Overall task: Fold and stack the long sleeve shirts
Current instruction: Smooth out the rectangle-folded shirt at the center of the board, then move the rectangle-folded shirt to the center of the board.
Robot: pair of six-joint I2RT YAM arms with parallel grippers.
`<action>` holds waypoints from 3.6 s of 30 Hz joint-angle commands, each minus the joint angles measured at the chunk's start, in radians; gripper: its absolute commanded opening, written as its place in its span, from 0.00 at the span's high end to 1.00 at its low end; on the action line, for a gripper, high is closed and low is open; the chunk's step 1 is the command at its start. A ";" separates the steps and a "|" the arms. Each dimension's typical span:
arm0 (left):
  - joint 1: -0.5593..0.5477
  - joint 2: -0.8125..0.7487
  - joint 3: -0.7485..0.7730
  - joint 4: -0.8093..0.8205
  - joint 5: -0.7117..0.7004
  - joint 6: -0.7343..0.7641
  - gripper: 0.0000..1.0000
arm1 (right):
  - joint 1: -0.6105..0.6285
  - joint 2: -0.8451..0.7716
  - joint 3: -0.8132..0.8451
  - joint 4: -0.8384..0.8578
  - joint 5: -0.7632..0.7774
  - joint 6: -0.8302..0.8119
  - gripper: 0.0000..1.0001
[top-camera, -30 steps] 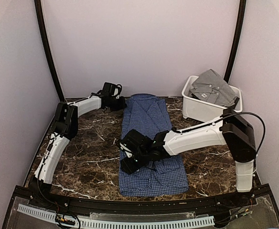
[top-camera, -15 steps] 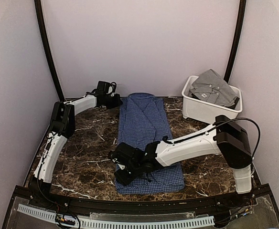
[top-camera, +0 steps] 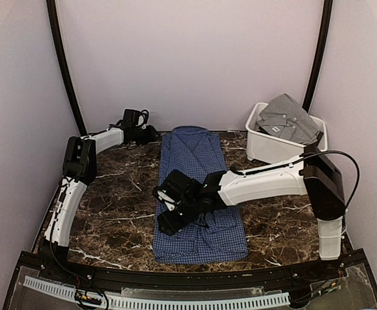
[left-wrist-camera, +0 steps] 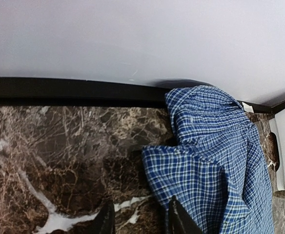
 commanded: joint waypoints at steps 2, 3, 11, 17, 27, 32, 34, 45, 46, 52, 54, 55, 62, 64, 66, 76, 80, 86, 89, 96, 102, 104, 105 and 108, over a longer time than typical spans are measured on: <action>0.006 -0.190 -0.140 0.020 0.089 -0.008 0.60 | -0.141 -0.201 -0.051 0.063 -0.009 0.054 0.35; 0.004 -0.211 -0.197 0.038 0.103 -0.011 0.61 | -0.172 -0.227 -0.075 0.097 -0.013 0.071 0.36; -0.051 -0.393 -0.486 0.248 0.273 -0.151 0.73 | -0.404 -0.294 -0.199 0.262 -0.113 0.149 0.66; -0.131 -0.375 -0.524 0.330 0.284 -0.246 0.80 | -0.453 -0.275 -0.203 0.300 -0.128 0.152 0.76; -0.144 -0.128 -0.242 0.229 0.226 -0.259 0.83 | -0.476 -0.219 -0.171 0.328 -0.154 0.170 0.81; -0.137 0.037 -0.003 0.111 0.172 -0.272 0.83 | -0.481 -0.176 -0.129 0.326 -0.158 0.162 0.81; -0.123 0.064 0.009 0.124 0.162 -0.309 0.83 | -0.484 -0.144 -0.102 0.333 -0.158 0.161 0.81; -0.096 0.084 0.039 0.135 0.214 -0.290 0.79 | -0.538 0.159 0.161 0.370 -0.243 0.170 0.81; -0.095 0.073 0.039 0.131 0.227 -0.272 0.78 | -0.547 0.192 0.183 0.364 -0.252 0.176 0.81; -0.095 -0.049 0.024 0.087 0.273 -0.194 0.70 | -0.586 0.314 0.260 0.329 -0.279 0.203 0.82; -0.095 -0.104 -0.006 0.073 0.274 -0.169 0.67 | -0.589 0.317 0.254 0.331 -0.282 0.210 0.82; -0.095 -0.145 -0.021 0.068 0.269 -0.154 0.66 | -0.590 0.314 0.249 0.334 -0.281 0.213 0.82; -0.095 -0.397 -0.341 0.090 0.219 -0.135 0.63 | -0.592 0.277 0.229 0.326 -0.253 0.212 0.82; -0.095 -0.465 -0.460 0.121 0.210 -0.150 0.63 | -0.593 0.269 0.235 0.313 -0.246 0.207 0.82; -0.096 -0.534 -0.575 0.148 0.208 -0.167 0.63 | -0.596 0.265 0.241 0.300 -0.238 0.200 0.82; -0.100 -0.741 -0.969 0.152 0.143 -0.179 0.63 | -0.614 0.236 0.213 0.294 -0.217 0.176 0.82; -0.119 -0.731 -0.992 0.096 0.119 -0.147 0.63 | -0.614 0.224 0.216 0.286 -0.209 0.166 0.82; -0.136 -0.684 -0.972 0.032 0.051 -0.112 0.62 | -0.612 0.192 0.242 0.273 -0.232 0.139 0.80; -0.137 -0.650 -0.964 0.039 0.065 -0.098 0.62 | -0.607 0.169 0.248 0.259 -0.226 0.126 0.79; -0.159 -0.566 -0.909 0.034 0.087 -0.070 0.63 | -0.597 0.124 0.216 0.229 -0.190 0.097 0.78; -0.160 -0.533 -0.899 0.030 0.063 -0.085 0.78 | -0.597 0.100 0.155 0.220 -0.159 0.073 0.78; -0.159 -0.532 -0.901 0.022 0.026 -0.090 0.88 | -0.596 0.095 0.138 0.214 -0.147 0.064 0.78; -0.159 -0.532 -0.901 0.019 0.015 -0.093 0.92 | -0.596 0.089 0.130 0.213 -0.141 0.059 0.79; -0.158 -0.532 -0.902 -0.006 -0.029 -0.089 1.00 | -0.591 0.081 0.112 0.206 -0.127 0.049 0.78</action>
